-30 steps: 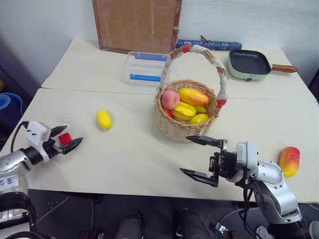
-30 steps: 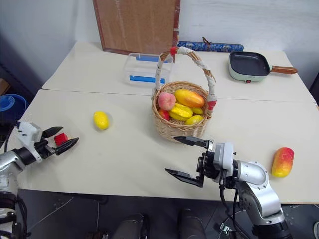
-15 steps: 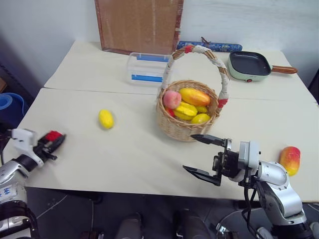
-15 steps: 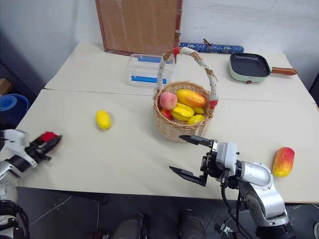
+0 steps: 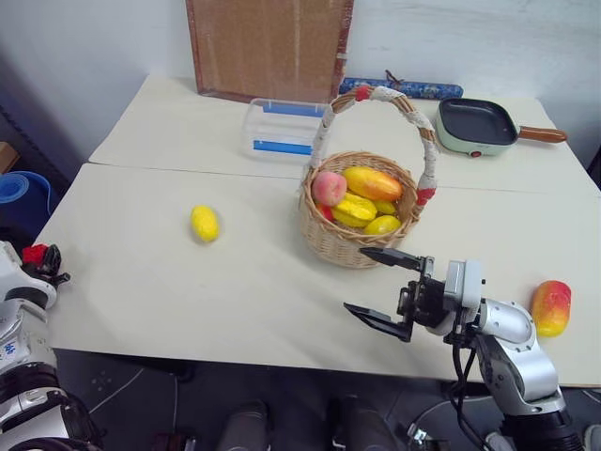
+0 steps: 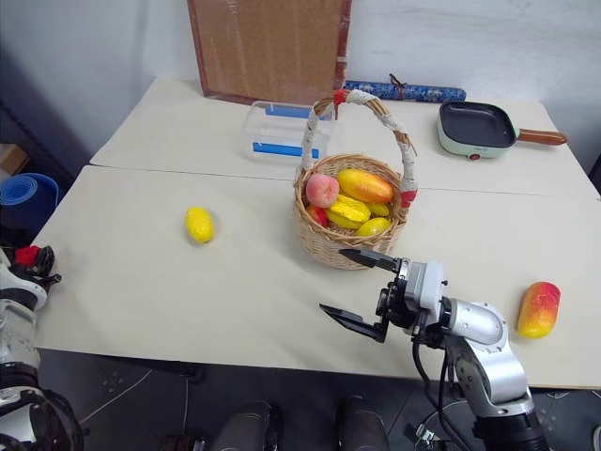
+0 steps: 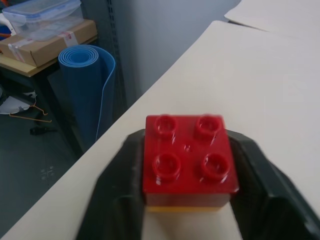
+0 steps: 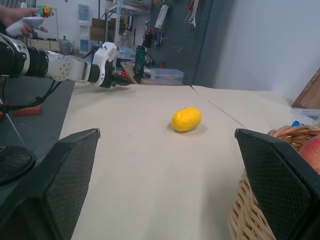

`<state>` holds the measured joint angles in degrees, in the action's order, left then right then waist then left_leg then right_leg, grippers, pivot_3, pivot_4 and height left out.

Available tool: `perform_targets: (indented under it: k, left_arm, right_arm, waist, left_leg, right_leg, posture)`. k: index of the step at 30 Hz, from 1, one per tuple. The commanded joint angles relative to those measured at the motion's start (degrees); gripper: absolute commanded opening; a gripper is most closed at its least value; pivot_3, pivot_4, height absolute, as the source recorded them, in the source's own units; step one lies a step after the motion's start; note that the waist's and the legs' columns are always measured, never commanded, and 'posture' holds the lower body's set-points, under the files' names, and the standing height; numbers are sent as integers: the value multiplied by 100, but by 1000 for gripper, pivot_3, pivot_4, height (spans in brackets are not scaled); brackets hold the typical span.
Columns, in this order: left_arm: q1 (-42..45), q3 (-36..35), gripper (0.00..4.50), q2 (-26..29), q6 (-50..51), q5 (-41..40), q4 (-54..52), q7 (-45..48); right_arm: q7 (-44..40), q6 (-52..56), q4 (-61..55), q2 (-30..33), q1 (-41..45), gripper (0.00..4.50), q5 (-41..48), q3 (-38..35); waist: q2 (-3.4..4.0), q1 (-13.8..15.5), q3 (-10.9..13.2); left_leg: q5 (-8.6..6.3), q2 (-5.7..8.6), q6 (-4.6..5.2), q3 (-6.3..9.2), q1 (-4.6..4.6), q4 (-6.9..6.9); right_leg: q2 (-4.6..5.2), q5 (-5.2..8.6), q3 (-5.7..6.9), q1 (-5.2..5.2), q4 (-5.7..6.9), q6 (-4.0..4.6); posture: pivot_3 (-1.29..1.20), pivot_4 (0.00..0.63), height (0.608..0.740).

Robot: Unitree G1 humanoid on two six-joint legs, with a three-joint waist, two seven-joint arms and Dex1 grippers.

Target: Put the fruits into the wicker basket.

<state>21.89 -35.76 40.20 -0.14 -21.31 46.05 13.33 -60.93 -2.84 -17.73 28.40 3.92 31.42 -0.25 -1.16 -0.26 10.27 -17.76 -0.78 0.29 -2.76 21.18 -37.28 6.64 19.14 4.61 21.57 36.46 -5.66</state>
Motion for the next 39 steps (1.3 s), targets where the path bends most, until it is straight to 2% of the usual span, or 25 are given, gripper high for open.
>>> perform_targets:
  k: [1,3,5,9,13,16,19,21,24,25,26,29,34,35,39]
  left_arm:
    - [-311,-147,3364,116,-148,6,-528,-82]
    - [-719,-254,3971,133,-87,-4,-1018,-111]
    - [-1127,-362,4188,117,-52,-27,-1468,-131]
    - [-2160,-749,4188,19,5,-383,-2888,296]
    - [-3636,-972,4355,25,-33,-927,-4313,1876]
    - [-4712,-804,4355,27,0,-800,-5078,2680]
    - [-5324,-849,4355,-271,413,-1164,-6009,2758]
    - [-5396,-659,4355,-417,925,-1334,-6865,2361]
    - [-4922,-155,4355,-343,1955,-1430,-7550,1599]
    - [-4660,-25,4355,-236,2755,-1526,-7646,1064]
    - [-4322,72,4355,-164,3489,-1855,-7654,621]
    - [-2827,298,4355,-202,4820,-2773,-7568,-466]
    - [-251,944,4355,-301,6146,-2707,-6188,-1410]
    - [167,1147,4355,-351,6189,-2505,-5816,-1486]
    - [1259,1963,4355,-480,6185,-1691,-4374,-1493]
  right_arm:
    - [72,-62,-146,-49,50,4500,-11,3]
    - [120,21,-215,-20,70,4500,13,-7]
    - [168,105,-279,2,81,4500,32,-5]
    - [246,318,-460,78,83,4500,127,-22]
    - [449,544,-693,152,-8,4500,177,-172]
    - [412,616,-805,258,-132,4500,266,-258]
    - [364,362,-778,279,-225,4500,249,-412]
    - [578,111,-700,124,-295,4500,171,-629]
    - [459,-71,-583,95,-521,4500,58,-593]
    - [417,-115,-561,103,-558,4500,38,-565]
    - [424,-137,-547,92,-572,4500,18,-537]
    - [442,-174,-514,74,-562,4500,-11,-511]
    - [412,-216,-449,58,-516,4500,-60,-442]
    - [404,-221,-435,54,-509,4500,-57,-434]
    - [424,-302,-388,4,-456,4500,-79,-413]
  waist:
    - [0,-7,0]
    - [0,-34,0]
    - [0,-66,0]
    - [2,-104,1]
    - [10,-132,5]
    - [27,-134,14]
    - [38,-116,21]
    - [40,-92,23]
    - [46,8,26]
    - [49,25,27]
    - [50,30,28]
    - [57,21,34]
    - [40,38,31]
    - [39,31,31]
    - [37,0,32]
  left_leg:
    - [-1,0,0,0,0,1]
    - [-3,-2,0,-5,0,7]
    - [-7,-5,0,-5,0,9]
    - [-15,-7,1,-5,1,11]
    - [-27,-11,-4,-4,2,12]
    - [-37,-11,-1,-5,2,14]
    - [-51,-11,22,-5,5,20]
    - [-57,-12,22,-2,10,18]
    - [-56,-10,17,0,8,13]
    - [-51,-9,18,-1,7,13]
    - [-46,-8,20,-1,7,10]
    - [-10,-8,43,1,3,6]
    - [12,-1,26,4,-6,-4]
    - [30,-1,-2,5,3,0]
    - [31,2,-11,-12,-2,13]
  right_leg:
    - [0,0,1,0,0,0]
    - [0,0,1,0,0,0]
    - [0,0,2,0,-2,0]
    - [1,0,0,-1,-25,0]
    - [5,1,-4,-6,-56,2]
    - [7,5,-11,-8,-72,9]
    - [7,8,-11,-8,-82,16]
    - [7,11,-12,-10,-87,21]
    - [7,13,-19,-19,-92,25]
    - [6,14,-20,-24,-93,27]
    - [6,15,-20,-23,-88,28]
    - [3,7,-22,-21,-65,38]
    - [-11,-9,-18,-21,-38,29]
    - [-18,-10,-16,-16,-42,28]
    - [-26,-22,-22,-3,-34,7]
  posture:
    - [0,150,740]
    - [0,150,740]
    - [0,150,740]
    - [0,150,740]
    - [0,150,740]
    - [0,150,740]
    - [0,150,740]
    - [0,150,740]
    - [0,150,740]
    - [0,150,740]
    - [0,150,740]
    - [0,150,740]
    - [0,150,740]
    - [0,150,740]
    - [0,150,740]
